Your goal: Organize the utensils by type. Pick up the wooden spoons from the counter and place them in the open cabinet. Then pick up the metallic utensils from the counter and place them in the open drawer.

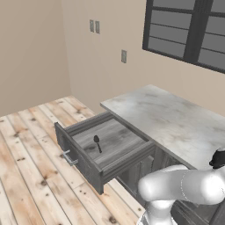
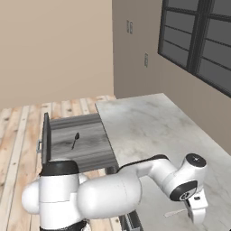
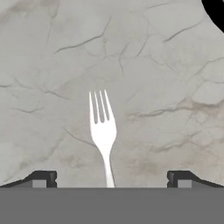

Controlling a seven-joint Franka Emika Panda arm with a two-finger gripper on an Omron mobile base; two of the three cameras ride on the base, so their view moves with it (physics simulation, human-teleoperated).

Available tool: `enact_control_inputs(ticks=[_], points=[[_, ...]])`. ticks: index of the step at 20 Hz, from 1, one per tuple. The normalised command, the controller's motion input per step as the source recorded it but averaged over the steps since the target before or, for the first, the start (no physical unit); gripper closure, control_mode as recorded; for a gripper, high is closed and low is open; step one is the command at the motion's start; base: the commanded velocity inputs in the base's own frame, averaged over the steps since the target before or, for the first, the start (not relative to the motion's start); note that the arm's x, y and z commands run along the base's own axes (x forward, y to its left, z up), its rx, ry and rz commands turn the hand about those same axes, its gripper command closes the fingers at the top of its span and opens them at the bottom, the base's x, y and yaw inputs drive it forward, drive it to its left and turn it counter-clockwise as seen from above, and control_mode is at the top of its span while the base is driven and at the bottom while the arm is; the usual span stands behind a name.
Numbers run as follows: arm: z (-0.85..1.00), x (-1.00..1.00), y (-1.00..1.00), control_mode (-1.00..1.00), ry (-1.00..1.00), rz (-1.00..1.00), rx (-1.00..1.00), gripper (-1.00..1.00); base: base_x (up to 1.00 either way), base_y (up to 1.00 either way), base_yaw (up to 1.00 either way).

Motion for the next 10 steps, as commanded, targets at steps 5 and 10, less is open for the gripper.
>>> enact_control_inputs(ticks=[5, 10], points=[[-0.24, 0.04, -0.13, -1.0, 0.05, -0.03, 0.09, -1.0, 0.0, 0.0, 0.0], [-0.19, 0.0, -0.05, -1.0, 0.0, -0.03, 0.13, -1.0, 0.0, 0.0, 0.0]])
